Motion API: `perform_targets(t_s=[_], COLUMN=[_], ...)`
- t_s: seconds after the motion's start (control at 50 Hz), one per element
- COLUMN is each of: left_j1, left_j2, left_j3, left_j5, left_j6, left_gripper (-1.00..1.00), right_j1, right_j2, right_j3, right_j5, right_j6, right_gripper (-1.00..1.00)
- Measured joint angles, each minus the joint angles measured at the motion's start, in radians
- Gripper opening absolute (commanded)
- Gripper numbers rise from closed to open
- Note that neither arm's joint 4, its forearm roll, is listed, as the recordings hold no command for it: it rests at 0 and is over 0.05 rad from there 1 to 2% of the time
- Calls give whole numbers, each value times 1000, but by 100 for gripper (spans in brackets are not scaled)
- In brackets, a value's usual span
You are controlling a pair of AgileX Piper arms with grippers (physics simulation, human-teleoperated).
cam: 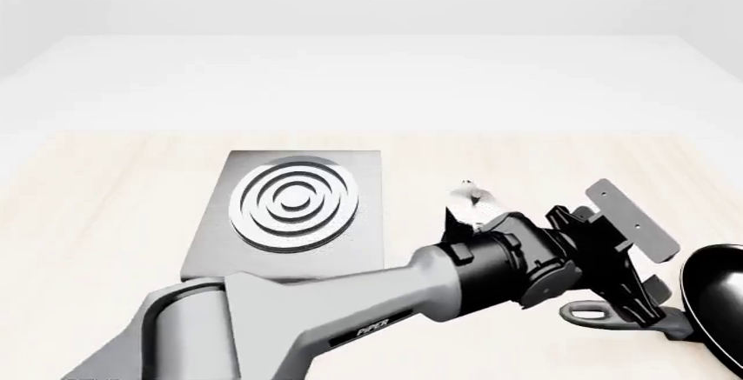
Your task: Put the frying pan on the stove.
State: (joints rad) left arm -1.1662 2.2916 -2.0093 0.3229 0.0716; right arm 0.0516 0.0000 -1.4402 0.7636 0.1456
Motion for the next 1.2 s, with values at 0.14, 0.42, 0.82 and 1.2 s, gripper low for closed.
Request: perform_targets(t_s=[0.14,0.42,0.82,1.2], left_j1=[-2,-5,-8,-18], left_j2=[37,134,235,262], left_j3=[-42,-175,-306,-308], left_j5=[23,103,195,209], left_j6=[-6,2,21,26], left_gripper=[100,100,100,100], right_j1=[0,1,10,21], right_j2=[0,0,0,0], right_j3=[3,8,8,5], right_j5=[-2,-5,-4,-1], right_j6=[-2,-7,-13,-20], right_gripper=[100,100,100,100])
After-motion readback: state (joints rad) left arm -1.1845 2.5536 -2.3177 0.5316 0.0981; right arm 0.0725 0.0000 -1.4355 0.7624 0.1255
